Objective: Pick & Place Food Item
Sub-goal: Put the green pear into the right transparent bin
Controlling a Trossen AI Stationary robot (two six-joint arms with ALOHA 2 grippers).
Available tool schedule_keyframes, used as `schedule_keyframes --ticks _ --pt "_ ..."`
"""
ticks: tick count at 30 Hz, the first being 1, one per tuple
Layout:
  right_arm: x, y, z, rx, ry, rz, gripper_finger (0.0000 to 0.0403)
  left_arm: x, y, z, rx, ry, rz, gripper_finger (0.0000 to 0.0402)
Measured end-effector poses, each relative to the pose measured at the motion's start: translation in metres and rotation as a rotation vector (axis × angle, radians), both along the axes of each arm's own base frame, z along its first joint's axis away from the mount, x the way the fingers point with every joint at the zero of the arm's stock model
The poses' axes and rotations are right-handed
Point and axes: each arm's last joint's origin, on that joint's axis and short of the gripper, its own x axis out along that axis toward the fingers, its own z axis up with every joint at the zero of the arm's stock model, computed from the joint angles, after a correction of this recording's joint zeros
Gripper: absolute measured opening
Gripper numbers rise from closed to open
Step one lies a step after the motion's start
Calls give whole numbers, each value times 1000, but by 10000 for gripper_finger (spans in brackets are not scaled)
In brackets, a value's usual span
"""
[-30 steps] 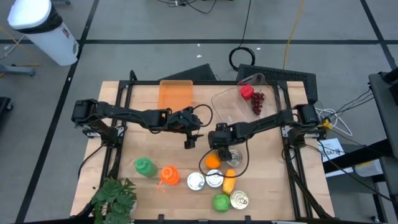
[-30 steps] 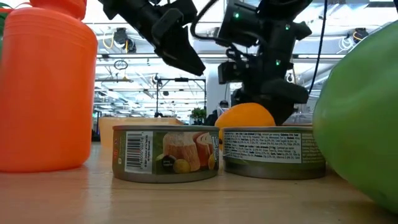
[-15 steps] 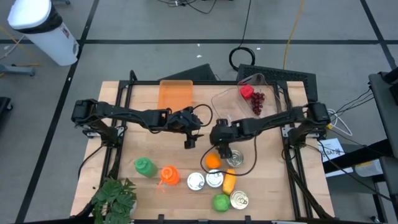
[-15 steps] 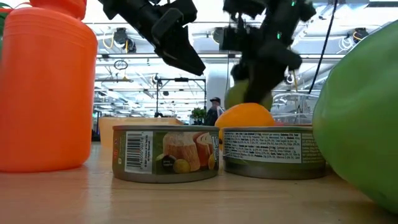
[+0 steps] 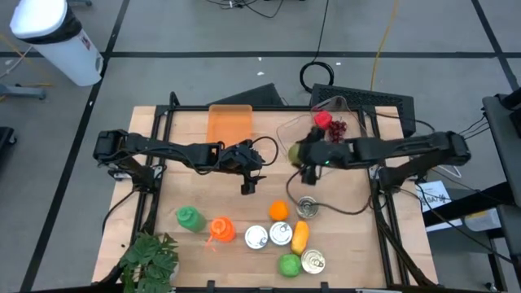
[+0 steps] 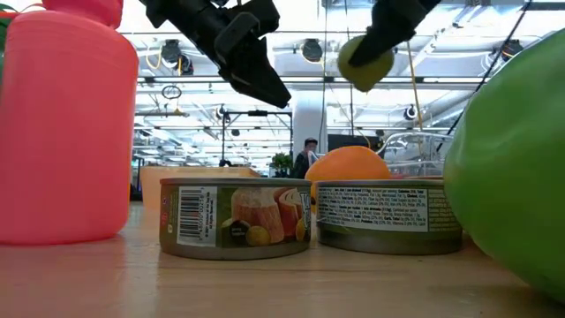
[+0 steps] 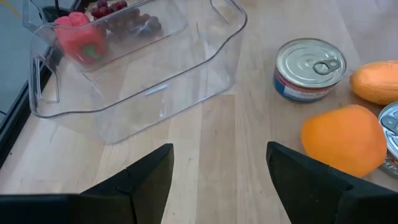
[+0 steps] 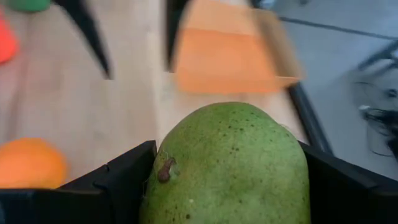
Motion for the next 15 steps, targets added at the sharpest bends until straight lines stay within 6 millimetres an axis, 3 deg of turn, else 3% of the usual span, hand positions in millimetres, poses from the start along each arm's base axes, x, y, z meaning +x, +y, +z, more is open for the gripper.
schedule_keyframes --ticks 6,15 --pt "-29 -34 -11 -1 -108 -161 317 0 0 0 0 0 0 271" --pt "-68 -101 -66 -25 -211 -499 317 0 0 0 3 0 -2 271"
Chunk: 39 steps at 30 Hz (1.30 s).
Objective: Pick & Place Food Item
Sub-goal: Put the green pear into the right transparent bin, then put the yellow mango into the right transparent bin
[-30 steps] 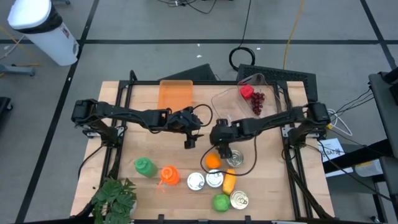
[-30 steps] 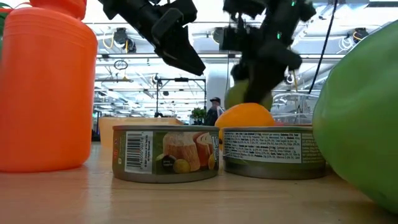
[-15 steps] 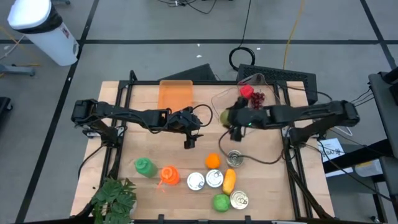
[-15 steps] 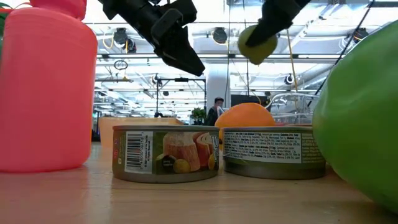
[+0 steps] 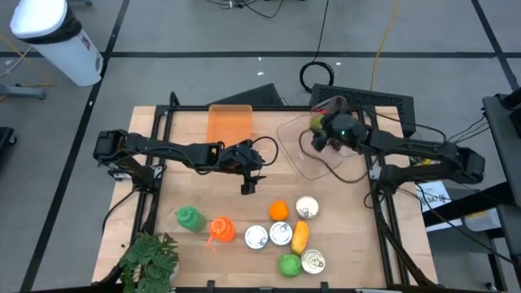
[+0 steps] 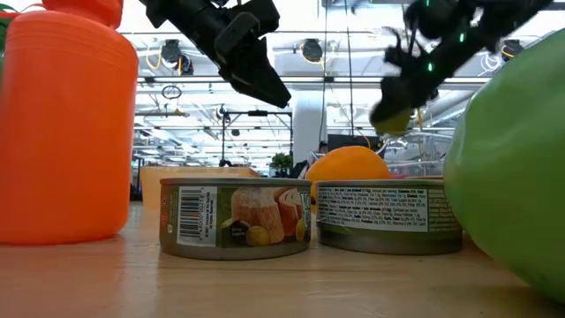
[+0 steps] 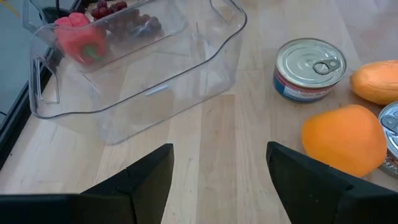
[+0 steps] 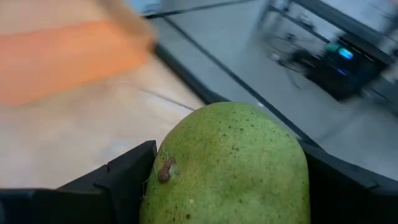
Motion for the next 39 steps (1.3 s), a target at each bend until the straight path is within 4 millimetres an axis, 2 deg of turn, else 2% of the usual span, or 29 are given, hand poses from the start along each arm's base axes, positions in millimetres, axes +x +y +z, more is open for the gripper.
schedule_keyframes --ticks 7,16,22,32,39 --pt "-23 -42 -31 -12 -77 -232 317 0 0 0 1 0 0 271" --pt "-34 -70 -47 25 -90 -382 317 0 0 0 1 0 -1 271" --pt "-35 -80 -56 36 -85 -418 320 0 0 0 1 0 -1 271" --pt "-33 -84 -58 -9 -37 -389 369 0 0 0 -3 -1 2 271" --pt "-33 -83 -57 -5 -40 -386 367 0 0 0 -4 -1 3 271"
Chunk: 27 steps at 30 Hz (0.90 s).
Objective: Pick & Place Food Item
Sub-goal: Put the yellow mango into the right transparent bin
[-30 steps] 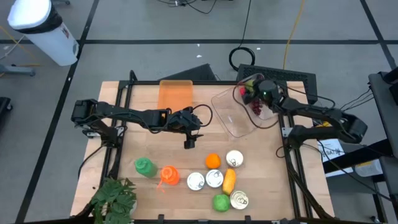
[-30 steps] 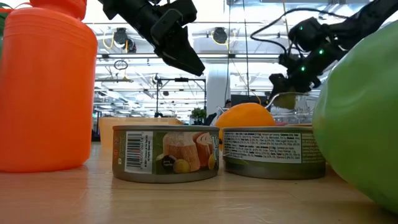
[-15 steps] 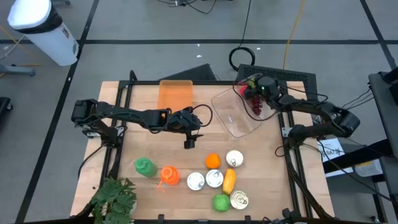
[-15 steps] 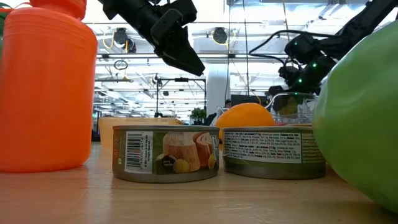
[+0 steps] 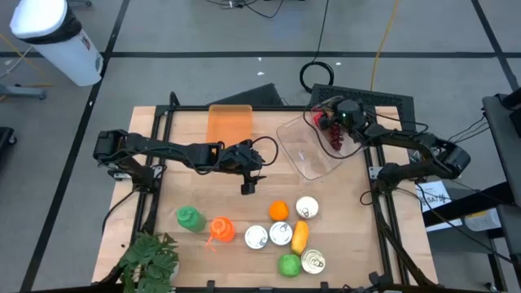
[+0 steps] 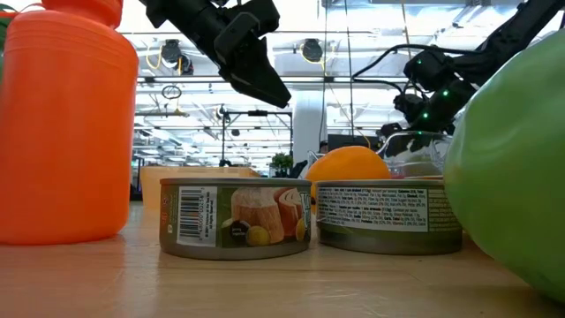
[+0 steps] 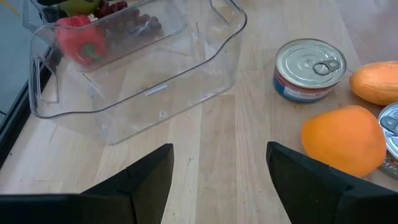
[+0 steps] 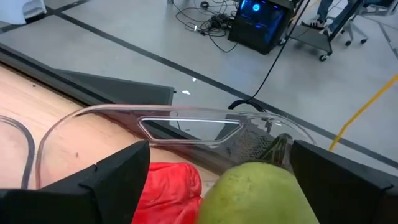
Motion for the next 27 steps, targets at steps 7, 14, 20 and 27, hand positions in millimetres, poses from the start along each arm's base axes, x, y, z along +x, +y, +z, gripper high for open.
schedule_keyframes --ticks 7,14,20,27 --pt "12 24 27 11 -220 323 364 0 0 0 -7 -1 5 271" --pt "32 98 65 -31 -383 837 363 0 -3 0 -29 -4 13 271" --pt "42 177 75 -51 -405 1139 363 0 -8 0 -43 -4 8 271" --pt "41 245 62 17 -335 1308 363 1 -14 1 -116 -31 45 271"
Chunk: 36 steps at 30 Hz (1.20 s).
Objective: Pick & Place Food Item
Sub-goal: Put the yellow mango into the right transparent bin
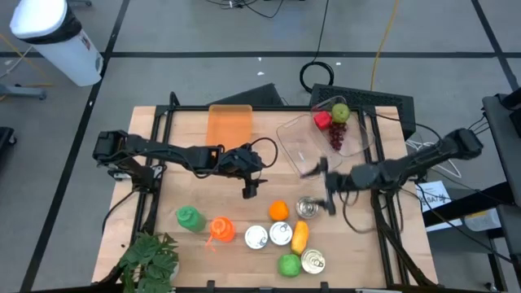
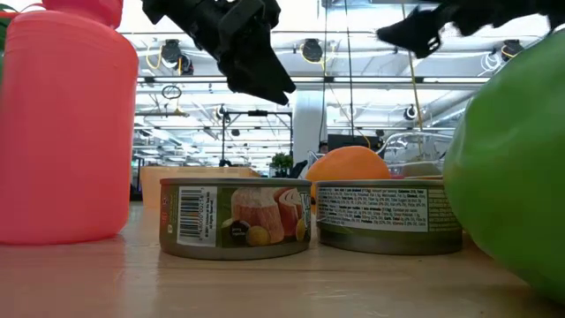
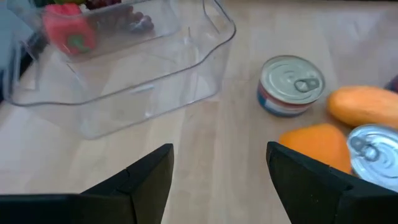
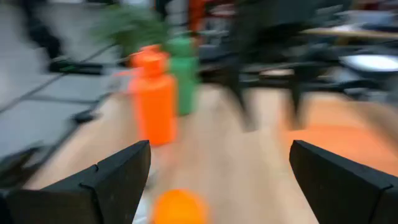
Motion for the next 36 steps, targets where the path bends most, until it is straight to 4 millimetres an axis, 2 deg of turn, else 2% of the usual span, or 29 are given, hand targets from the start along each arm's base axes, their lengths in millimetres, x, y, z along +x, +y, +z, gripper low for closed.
schedule_keyframes --ticks 5,11,20,25,31,36 --pt "1 36 -21 22 112 135 363 0 -6 0 -58 -6 27 271" --pt "7 60 -44 -7 236 196 363 1 -10 2 -103 -30 49 271" --pt "27 82 -57 -91 462 230 363 3 -10 5 -121 -71 57 271" --pt "39 91 -73 -169 530 248 363 3 -10 5 -124 -74 58 271" --pt "43 95 -92 -189 641 279 363 3 -10 5 -123 -78 58 271" --pt "45 94 -99 -198 668 270 358 4 -10 6 -123 -83 57 271"
